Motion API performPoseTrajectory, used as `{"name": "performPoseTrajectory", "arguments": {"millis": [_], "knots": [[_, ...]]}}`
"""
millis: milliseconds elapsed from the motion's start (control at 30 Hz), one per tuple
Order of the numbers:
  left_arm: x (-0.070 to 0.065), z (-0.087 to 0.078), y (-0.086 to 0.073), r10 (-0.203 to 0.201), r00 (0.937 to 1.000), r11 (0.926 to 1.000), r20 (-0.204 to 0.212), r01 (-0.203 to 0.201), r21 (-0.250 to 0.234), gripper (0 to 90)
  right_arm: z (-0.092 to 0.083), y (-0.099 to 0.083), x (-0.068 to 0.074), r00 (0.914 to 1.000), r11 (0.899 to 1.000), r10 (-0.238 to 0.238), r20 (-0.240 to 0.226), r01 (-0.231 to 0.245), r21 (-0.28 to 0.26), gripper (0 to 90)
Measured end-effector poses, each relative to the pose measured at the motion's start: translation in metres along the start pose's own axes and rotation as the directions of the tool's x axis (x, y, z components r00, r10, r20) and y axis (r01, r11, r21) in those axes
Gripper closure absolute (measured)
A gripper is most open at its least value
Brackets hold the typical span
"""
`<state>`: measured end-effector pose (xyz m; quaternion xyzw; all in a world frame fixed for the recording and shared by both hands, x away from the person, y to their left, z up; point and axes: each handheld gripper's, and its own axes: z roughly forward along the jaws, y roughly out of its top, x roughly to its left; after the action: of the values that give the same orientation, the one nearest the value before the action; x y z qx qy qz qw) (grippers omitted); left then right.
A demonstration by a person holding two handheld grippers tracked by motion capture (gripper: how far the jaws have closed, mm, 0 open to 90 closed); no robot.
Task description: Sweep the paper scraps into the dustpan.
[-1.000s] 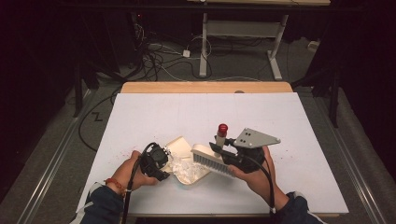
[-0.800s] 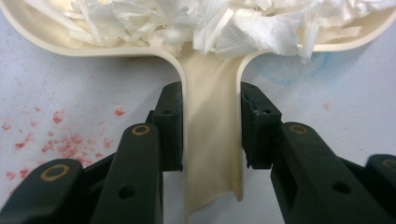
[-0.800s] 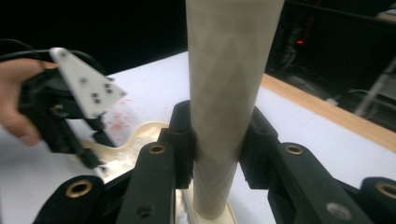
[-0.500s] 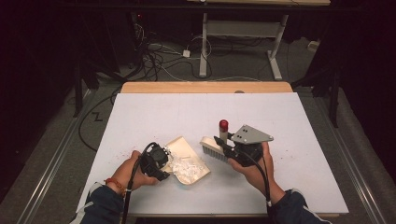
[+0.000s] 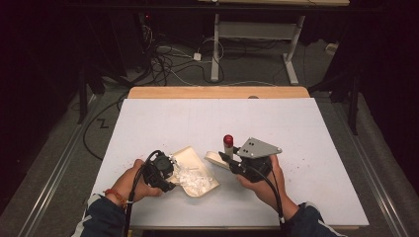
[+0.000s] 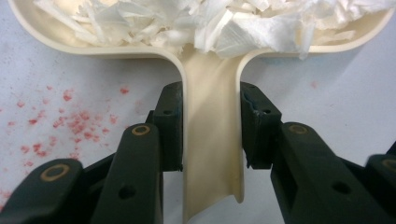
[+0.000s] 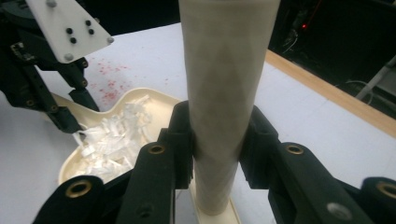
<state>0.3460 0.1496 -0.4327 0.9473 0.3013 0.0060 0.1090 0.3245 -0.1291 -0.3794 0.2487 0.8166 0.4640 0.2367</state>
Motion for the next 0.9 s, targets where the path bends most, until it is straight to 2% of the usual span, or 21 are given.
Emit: {"name": "performPoseTrajectory", "arguments": {"millis": [33,167,233,300,400,500,600,900], "knots": [[0.000,0.001,0.000,0.002,1.0000,1.0000,0.000,-0.002,0.007,62.8,0.000,0.000,0.001,1.0000,1.000,-0.006,-0.008,0.006,0.003,70.3],[0.001,0.001,0.000,-0.001,1.0000,1.0000,0.000,0.001,0.007,62.9,-0.004,0.001,0.005,0.9969,0.999,0.031,-0.072,-0.032,-0.012,70.7],[0.001,0.001,0.000,-0.005,1.0000,1.0000,-0.001,0.005,0.005,62.9,-0.006,0.003,0.005,0.9903,0.997,0.070,-0.119,-0.074,-0.029,70.9],[0.001,0.002,0.000,-0.003,1.0000,1.0000,0.002,0.003,0.006,62.9,-0.008,0.005,0.006,0.9863,0.995,0.085,-0.141,-0.092,-0.046,70.9],[0.001,0.003,0.000,-0.002,1.0000,0.9999,0.003,0.002,0.010,62.9,-0.014,0.008,0.007,0.9921,0.995,0.057,-0.111,-0.066,-0.070,70.9],[0.003,0.004,0.000,-0.006,1.0000,0.9999,0.005,0.006,0.009,62.9,-0.019,0.009,0.000,0.9903,0.992,0.072,-0.119,-0.084,-0.094,70.9],[0.004,0.005,-0.001,-0.011,0.9999,0.9999,0.008,0.011,0.005,62.9,-0.024,0.010,-0.004,0.9928,0.992,0.067,-0.100,-0.077,-0.101,70.9],[0.006,0.005,-0.004,-0.029,0.9996,0.9995,0.006,0.029,-0.013,62.8,-0.034,0.006,-0.023,0.9936,0.993,0.088,-0.071,-0.093,-0.078,70.8]]}}
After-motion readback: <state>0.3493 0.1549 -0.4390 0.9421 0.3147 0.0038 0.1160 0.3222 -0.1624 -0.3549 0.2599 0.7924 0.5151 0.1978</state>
